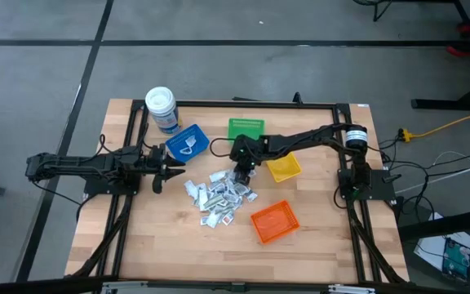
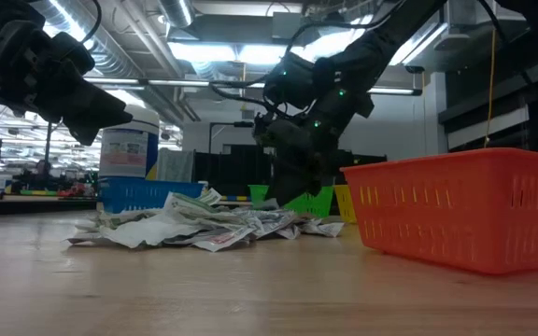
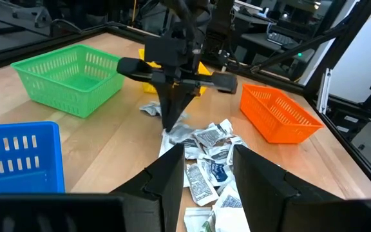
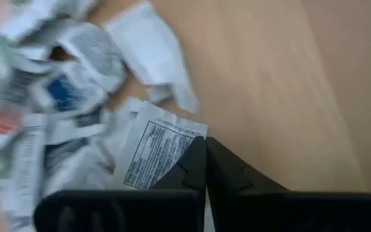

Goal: Pick & Place First Aid Supplies
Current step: Put the white alcohol pad into the blue bin

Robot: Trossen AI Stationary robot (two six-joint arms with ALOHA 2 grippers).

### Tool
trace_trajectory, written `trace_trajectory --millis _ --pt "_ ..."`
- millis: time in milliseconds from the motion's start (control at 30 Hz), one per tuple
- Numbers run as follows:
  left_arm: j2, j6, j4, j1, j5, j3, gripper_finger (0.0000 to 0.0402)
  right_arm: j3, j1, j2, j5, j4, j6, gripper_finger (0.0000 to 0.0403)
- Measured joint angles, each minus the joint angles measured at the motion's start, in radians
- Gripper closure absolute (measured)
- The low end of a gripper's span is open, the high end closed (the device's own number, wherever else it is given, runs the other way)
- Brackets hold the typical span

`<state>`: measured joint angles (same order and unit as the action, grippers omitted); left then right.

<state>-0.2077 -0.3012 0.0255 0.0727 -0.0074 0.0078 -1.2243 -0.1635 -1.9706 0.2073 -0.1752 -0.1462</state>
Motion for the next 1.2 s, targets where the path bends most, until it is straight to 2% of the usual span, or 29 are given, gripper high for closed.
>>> trace_trajectory --millis 233,467,633,867,1000,1100,1200 --pt "0.0 0.0 0.0 0.0 0.0 0.0 0.0274 0.0 -0.033 0.061 0.168 0.004 -0.049 0.04" --pt "0.0 0.0 0.0 0.0 0.0 0.0 0.0274 0.0 -0.127 0.142 0.451 0.07 -0.117 0.0401" --pt "0.0 0.0 0.0 0.0 0.0 0.0 0.0274 0.0 -0.191 0.2 0.57 0.17 -0.188 0.0401" --pt "0.0 0.0 0.0 0.0 0.0 0.0 0.0274 0.0 -0.258 0.254 0.631 0.29 -0.287 0.0402" --pt "0.0 0.0 0.0 0.0 0.0 0.0 0.0274 0.0 -0.271 0.263 0.628 0.376 -0.338 0.0402" --pt "0.0 0.0 0.0 0.0 0.0 0.0 0.0274 0.0 -0.269 0.263 0.565 0.429 -0.367 0.0402" --pt "0.0 0.0 0.0 0.0 0.0 0.0 0.0274 0.0 -0.251 0.263 0.457 0.446 -0.359 0.0402"
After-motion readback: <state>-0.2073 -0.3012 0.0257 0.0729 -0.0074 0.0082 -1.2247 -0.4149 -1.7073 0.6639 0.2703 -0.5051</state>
